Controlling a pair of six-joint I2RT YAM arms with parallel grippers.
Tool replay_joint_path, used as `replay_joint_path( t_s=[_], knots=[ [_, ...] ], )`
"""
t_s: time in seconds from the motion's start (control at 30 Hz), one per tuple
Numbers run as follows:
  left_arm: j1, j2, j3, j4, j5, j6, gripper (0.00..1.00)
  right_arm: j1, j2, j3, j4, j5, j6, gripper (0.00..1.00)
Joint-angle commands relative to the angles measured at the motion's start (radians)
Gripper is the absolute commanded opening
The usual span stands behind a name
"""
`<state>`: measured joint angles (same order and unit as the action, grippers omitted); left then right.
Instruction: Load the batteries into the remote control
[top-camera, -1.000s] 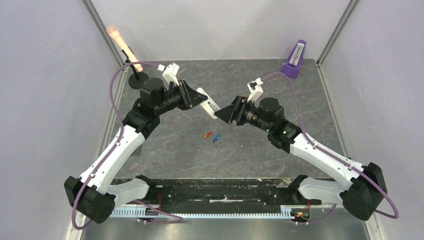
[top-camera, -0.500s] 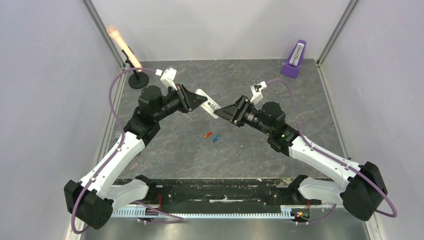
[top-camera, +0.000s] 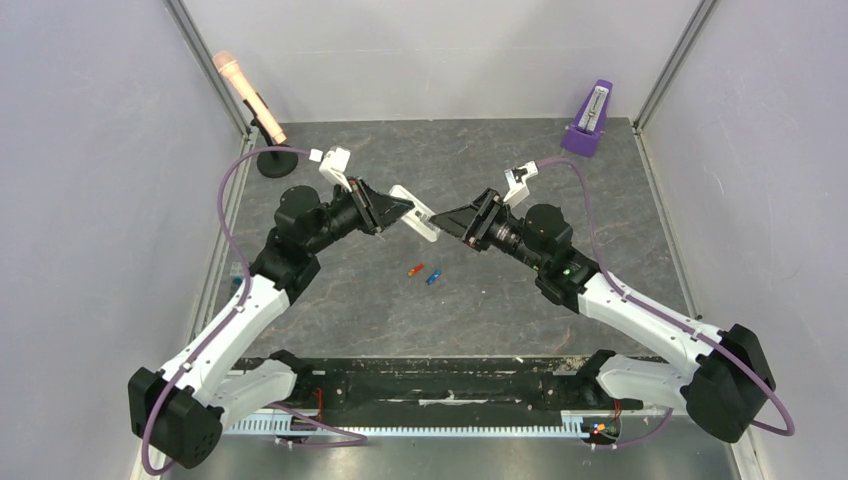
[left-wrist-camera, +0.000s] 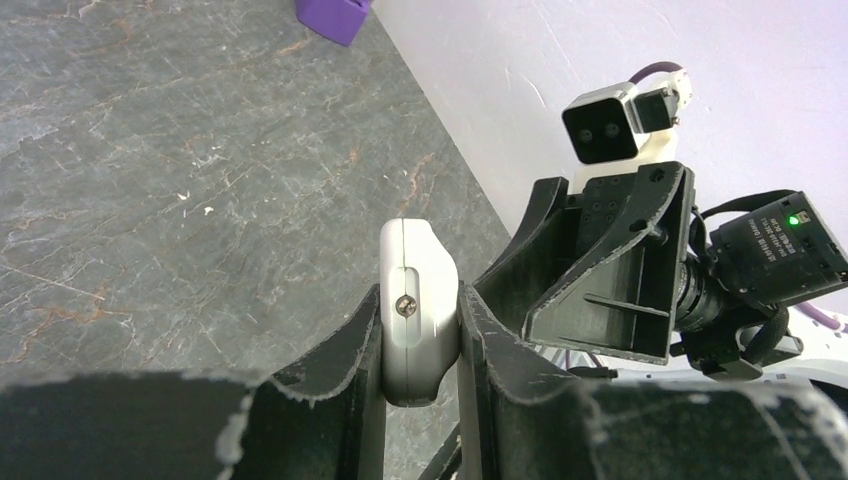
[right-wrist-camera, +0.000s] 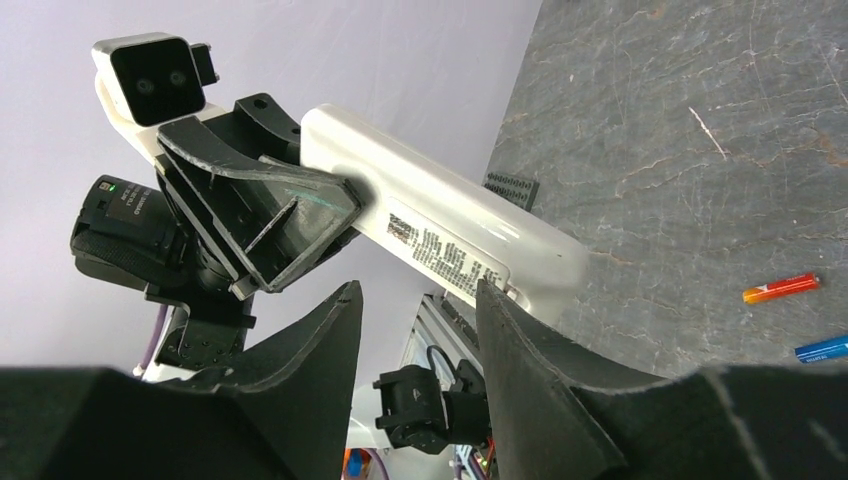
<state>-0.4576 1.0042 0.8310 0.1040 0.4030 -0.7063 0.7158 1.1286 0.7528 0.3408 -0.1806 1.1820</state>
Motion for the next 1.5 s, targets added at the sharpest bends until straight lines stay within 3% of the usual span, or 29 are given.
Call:
replay_joint_path(
  t_s=[0.0,0.57,0.93,1.47],
  knots=[
    [-0.001,-0.037,0.007,0.085,0.015,-0.010,0.02,-0.002,-0.011,0.013,0.026,0.022,0.014,0.48],
    [-0.002,-0.053,0.014,0.078,0.022,0.008,0.02,-0.003,0.022,0.025,0.024,0.007,0.031,0.50],
    [-0.002,-0.058,-0.005,0.165,0.066,-0.059,0.02,-0.006,0.031,0.000,0.051,0.012,0.064,0.49],
    [-0.001,-0.033,-0.012,0.275,0.119,-0.170,0.02,-0.007,0.066,-0.116,0.373,-0.067,0.188,0.49]
  ],
)
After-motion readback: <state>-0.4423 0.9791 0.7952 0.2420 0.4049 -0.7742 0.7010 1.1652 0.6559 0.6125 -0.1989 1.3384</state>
